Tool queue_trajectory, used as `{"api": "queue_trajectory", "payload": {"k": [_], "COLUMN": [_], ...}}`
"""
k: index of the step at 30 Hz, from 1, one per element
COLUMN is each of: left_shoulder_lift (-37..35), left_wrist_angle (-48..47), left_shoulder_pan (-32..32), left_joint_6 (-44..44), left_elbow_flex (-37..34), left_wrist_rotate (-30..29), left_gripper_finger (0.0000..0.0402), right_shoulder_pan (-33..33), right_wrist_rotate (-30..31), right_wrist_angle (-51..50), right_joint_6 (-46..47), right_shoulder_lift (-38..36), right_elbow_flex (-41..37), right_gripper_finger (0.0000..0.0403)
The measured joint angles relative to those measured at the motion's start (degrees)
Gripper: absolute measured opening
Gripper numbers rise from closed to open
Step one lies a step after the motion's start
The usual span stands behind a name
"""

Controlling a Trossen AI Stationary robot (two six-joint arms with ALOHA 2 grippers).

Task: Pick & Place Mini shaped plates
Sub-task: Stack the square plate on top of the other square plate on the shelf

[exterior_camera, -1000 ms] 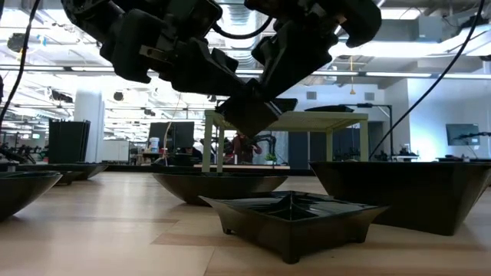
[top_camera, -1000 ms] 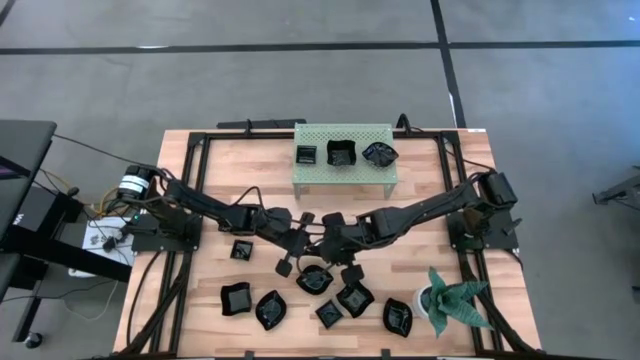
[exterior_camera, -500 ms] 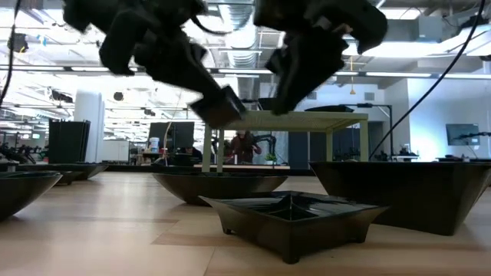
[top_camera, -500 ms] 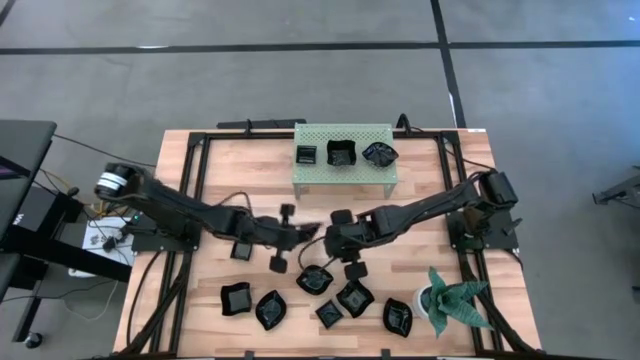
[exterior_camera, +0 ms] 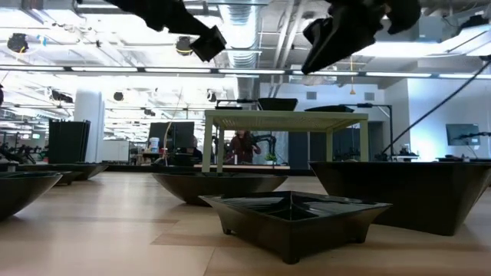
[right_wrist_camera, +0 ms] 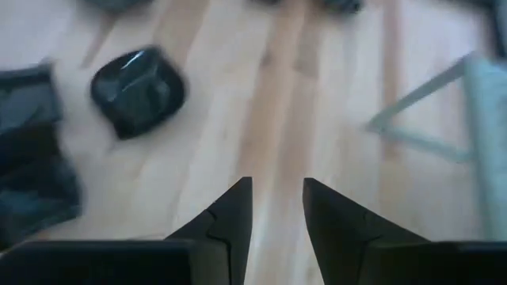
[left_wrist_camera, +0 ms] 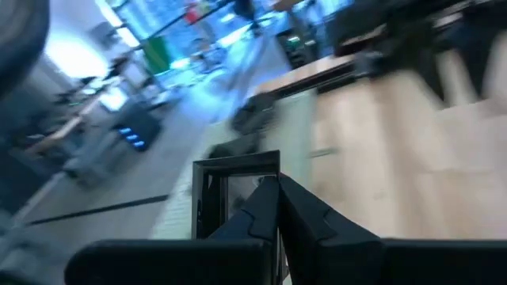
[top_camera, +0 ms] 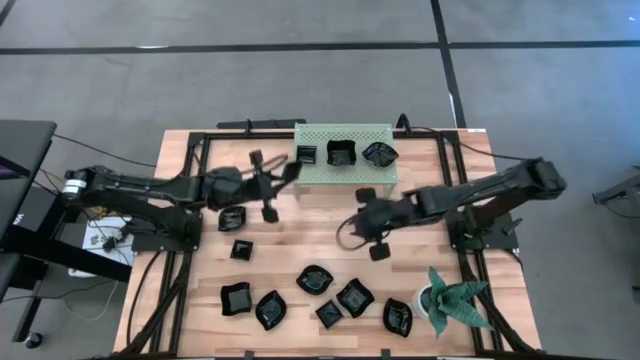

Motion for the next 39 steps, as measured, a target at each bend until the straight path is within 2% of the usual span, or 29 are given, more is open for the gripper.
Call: {"api": "queue_trajectory", "payload": {"k": [2, 5, 8, 13, 20, 39], "left_shoulder_lift": [0.7, 3.8, 8.1, 14.3, 18.1, 20.3], "left_wrist_angle": [1.4, 4.3, 9.1, 14.6, 18.0, 18.5], "left_shoulder_pan": [3.4, 8.4, 12.0, 15.3, 17.0, 17.0], "left_joint_6": [1.3, 2.7, 2.9, 2.9, 2.8, 2.7], "left_elbow_flex": [0.0, 0.0, 0.0, 0.0, 0.0, 0.0], "left_wrist_rotate": [0.4, 3.3, 6.1, 6.4, 6.6, 6.4], "left_gripper_finger": [0.0007, 0.0008, 0.0008, 0.0008, 0.0007, 0.0008], "right_shoulder_pan": [-2.4, -6.8, -10.6, -13.7, -13.3, -13.2], "right_wrist_rotate": [0.0, 0.2, 0.1, -0.2, -7.3, -7.5], "right_wrist_angle": [5.8, 9.1, 8.8, 8.5, 8.7, 9.1], "right_joint_6": [-2.0, -1.6, 4.1, 8.7, 5.4, 5.2], "right_shoulder_lift": [-3.8, -8.5, -11.8, -14.0, -13.6, -13.6], "right_elbow_flex": [-5.3, -9.5, -11.0, -11.6, -11.6, -11.6], "right_gripper_finger": [0.0108, 0.0108, 0.0108, 0.0108, 0.0108, 0.0108]}}
